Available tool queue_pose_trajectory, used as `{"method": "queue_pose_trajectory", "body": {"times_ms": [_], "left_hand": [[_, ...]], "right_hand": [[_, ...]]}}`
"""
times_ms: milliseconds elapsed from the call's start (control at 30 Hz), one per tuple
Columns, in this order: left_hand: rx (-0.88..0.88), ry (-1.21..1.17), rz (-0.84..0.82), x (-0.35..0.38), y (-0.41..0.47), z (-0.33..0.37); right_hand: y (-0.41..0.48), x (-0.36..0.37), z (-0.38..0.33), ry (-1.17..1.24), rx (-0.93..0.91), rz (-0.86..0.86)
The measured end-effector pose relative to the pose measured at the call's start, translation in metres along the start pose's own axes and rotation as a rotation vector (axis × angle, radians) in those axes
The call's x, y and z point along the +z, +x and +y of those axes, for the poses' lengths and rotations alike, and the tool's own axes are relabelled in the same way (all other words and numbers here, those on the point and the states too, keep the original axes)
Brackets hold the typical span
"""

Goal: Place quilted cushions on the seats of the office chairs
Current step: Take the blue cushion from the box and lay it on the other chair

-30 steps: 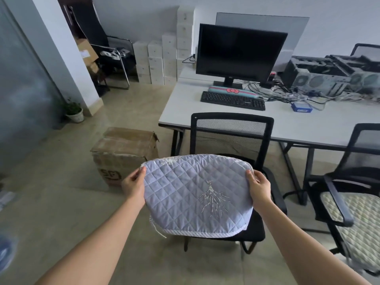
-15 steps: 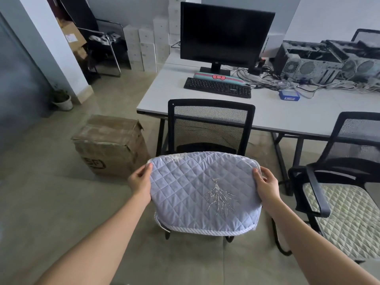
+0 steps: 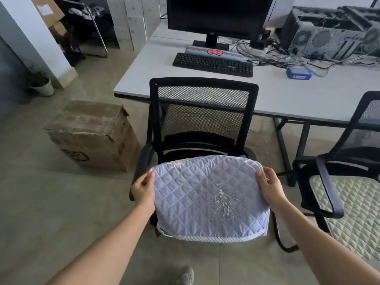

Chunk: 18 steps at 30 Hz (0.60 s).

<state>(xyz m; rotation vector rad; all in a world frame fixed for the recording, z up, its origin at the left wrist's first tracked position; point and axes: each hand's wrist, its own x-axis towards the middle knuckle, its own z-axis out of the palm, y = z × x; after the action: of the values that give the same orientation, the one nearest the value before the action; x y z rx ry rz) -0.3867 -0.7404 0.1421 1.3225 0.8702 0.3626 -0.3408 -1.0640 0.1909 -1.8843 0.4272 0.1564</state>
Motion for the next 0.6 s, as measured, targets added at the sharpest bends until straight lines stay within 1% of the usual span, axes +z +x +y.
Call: {"method": "queue_pose_trajectory", "body": {"times_ms": [333,467,600], "left_hand": [[0.016,0.086,0.057,0.023,0.059,-0.075],[0.022,0.165,0.074,0.022,0.073,-0.125],[-0.037,0.208,0.099,0.013,0.085,-0.179]], "right_hand": [[0.080,0.043,0.064,-0.061,-0.009,-0.028],[0.103,0.068,0.099,-0.085,-0.006,-0.049],[0.118,0.090,0.149,-0.159,0.029,-0.059]]}}
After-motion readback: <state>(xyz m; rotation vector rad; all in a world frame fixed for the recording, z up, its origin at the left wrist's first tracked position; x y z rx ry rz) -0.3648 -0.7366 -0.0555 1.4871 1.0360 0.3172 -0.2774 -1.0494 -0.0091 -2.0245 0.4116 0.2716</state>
